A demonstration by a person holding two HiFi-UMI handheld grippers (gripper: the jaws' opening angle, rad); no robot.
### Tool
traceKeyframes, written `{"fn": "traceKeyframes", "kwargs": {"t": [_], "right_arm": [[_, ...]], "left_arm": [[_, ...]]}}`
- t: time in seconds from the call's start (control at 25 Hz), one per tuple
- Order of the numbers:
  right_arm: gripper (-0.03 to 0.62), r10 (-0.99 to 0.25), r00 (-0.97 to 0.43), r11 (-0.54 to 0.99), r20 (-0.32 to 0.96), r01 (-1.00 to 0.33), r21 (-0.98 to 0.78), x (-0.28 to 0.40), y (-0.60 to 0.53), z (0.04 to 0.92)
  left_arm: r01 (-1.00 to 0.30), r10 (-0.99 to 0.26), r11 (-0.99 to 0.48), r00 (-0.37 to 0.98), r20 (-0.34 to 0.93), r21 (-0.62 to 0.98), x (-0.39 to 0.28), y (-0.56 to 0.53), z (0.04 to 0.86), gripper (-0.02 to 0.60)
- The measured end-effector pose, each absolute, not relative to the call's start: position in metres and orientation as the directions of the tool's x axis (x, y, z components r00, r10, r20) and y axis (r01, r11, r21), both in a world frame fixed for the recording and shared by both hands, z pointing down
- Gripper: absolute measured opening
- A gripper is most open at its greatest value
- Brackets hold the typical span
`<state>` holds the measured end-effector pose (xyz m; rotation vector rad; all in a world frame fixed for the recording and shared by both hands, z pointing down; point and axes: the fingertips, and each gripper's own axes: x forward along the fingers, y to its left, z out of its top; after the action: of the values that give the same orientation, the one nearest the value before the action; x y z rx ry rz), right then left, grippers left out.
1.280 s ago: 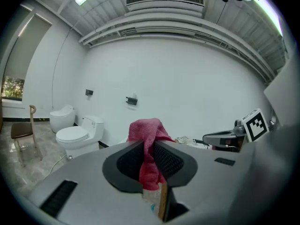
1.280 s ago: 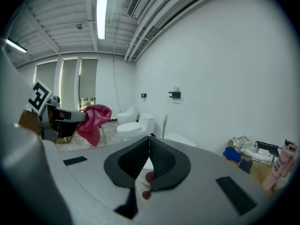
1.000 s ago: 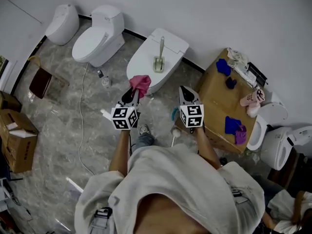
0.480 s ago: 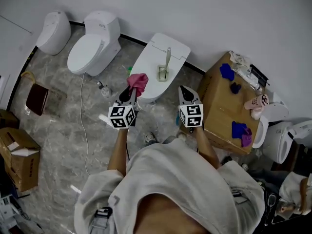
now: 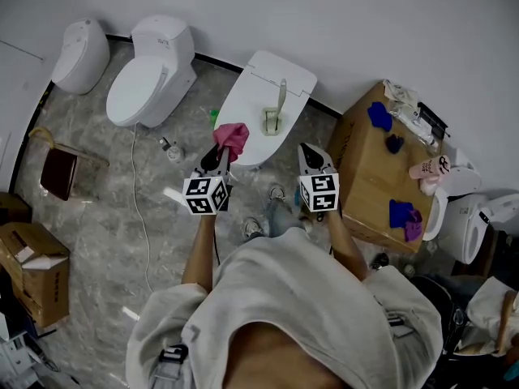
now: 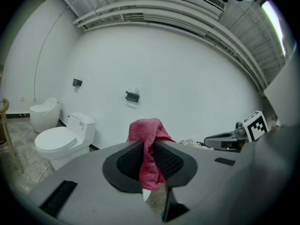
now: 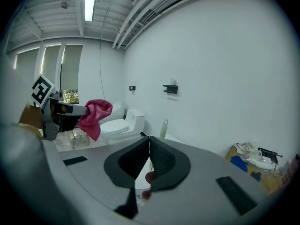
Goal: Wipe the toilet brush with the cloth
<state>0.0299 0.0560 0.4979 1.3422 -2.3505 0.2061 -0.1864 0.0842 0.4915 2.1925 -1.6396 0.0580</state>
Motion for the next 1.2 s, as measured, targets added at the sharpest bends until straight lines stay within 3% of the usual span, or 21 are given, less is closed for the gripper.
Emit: {"fn": "traceKeyframes", "kwargs": {"t": [0.76, 1.2], "right_arm": [[0.031, -0.737, -0.504, 0.558, 0.450, -0.830, -0.015, 0.037, -0.066, 0.520], [0.031, -0.655, -0.592, 0.607, 0.470, -0.782, -0.139, 0.033, -0.125, 0.547]], "left_arm": [[-0.936, -0.882, -0.219, 0.311, 0.355, 0.277, -0.147, -0.020, 0.507, 0.072], [-0.953, -0.864, -0.134, 0.248, 0.439, 0.273, -0.120, -0.068, 0.529, 0.072]]}}
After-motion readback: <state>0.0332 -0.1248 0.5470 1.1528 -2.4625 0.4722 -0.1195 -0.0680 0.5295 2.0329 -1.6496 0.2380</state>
